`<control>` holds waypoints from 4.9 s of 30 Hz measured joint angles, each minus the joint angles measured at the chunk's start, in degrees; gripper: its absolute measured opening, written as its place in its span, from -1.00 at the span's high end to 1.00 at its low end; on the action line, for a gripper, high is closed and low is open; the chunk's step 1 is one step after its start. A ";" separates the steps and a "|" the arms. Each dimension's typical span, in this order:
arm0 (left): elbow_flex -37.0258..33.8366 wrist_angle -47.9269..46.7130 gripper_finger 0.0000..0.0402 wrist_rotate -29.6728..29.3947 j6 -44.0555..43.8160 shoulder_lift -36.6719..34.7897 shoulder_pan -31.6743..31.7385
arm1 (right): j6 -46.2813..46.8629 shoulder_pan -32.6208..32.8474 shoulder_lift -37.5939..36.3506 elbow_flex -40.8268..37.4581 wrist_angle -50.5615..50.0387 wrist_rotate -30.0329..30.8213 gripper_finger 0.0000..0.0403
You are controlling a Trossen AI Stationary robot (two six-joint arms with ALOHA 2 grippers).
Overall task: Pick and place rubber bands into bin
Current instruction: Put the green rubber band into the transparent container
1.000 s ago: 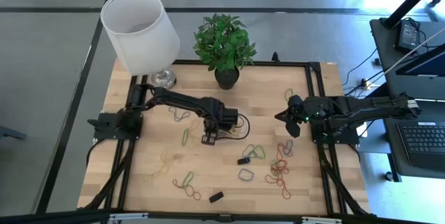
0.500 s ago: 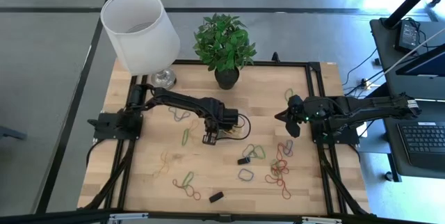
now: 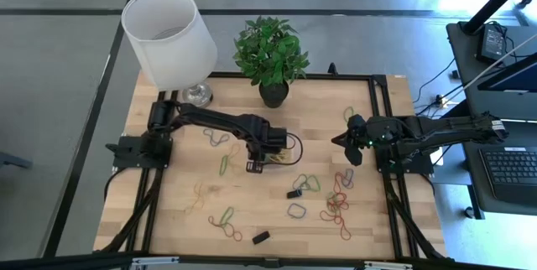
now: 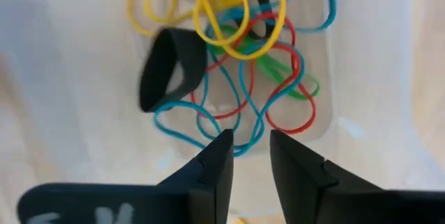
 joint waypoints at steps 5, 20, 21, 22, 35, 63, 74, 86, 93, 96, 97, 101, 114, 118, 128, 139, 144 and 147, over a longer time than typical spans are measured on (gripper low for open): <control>2.32 -0.51 0.56 -0.96 -1.45 -3.60 0.02 | -0.01 0.00 0.02 0.00 0.01 0.00 0.92; -3.91 -5.68 0.99 -3.44 0.46 -20.02 1.70 | -4.26 0.02 1.46 0.00 9.00 4.52 0.93; -6.38 -5.03 0.99 -3.45 0.45 -21.66 2.08 | -4.29 0.00 2.04 0.00 10.63 5.20 0.95; -9.07 -3.54 0.99 -3.44 0.33 -23.49 2.49 | -4.27 0.00 2.59 0.00 11.53 5.75 0.97; -46.39 21.17 0.99 0.33 -4.93 -50.85 9.29 | -1.84 -5.04 21.27 8.24 13.37 10.21 0.98; -56.54 25.20 0.98 2.90 1.65 -60.56 18.25 | 20.85 -36.17 53.45 22.13 -22.71 13.14 0.39; -56.54 25.24 0.98 3.00 2.08 -60.53 18.25 | 21.56 -38.13 52.76 9.84 -12.84 9.00 0.33; -56.54 28.68 0.98 3.03 -0.96 -60.53 18.14 | 15.64 -36.17 51.33 9.19 -10.56 9.01 0.94; -56.54 28.84 0.98 3.04 -2.11 -60.53 18.12 | 12.92 -35.08 47.26 11.19 -14.01 6.89 0.98; -56.54 28.89 0.98 3.03 -3.31 -60.53 18.14 | 12.74 -33.58 43.60 11.43 -15.69 7.91 0.99; -56.54 28.94 0.98 3.03 -3.33 -60.53 18.14 | 12.90 -32.85 42.09 11.55 -15.63 7.84 0.99; -56.54 30.08 0.98 3.03 -3.45 -60.53 18.14 | 15.16 -29.07 35.48 11.63 -16.11 8.29 0.99; -56.50 31.52 0.98 2.81 -3.45 -60.52 18.12 | 17.33 -6.05 26.58 15.23 -4.03 9.49 1.00; -56.50 31.47 0.98 2.26 -3.45 -60.51 18.12 | 10.85 -0.22 31.39 22.34 -3.96 12.83 1.00; -56.50 31.50 0.98 0.60 -3.45 -60.51 18.12 | -4.12 1.79 50.86 41.09 -7.45 10.73 1.00; -56.50 31.47 0.98 0.62 -3.45 -60.51 18.14 | -8.11 -2.04 71.69 56.17 -22.85 2.83 1.00; -56.50 31.47 0.98 0.62 -3.45 -60.51 18.14 | -9.55 -2.51 76.88 58.88 -25.96 -3.01 1.00; -56.50 31.45 0.98 0.62 -3.45 -60.51 18.13 | -9.49 -2.46 78.35 58.75 -26.01 -6.08 1.00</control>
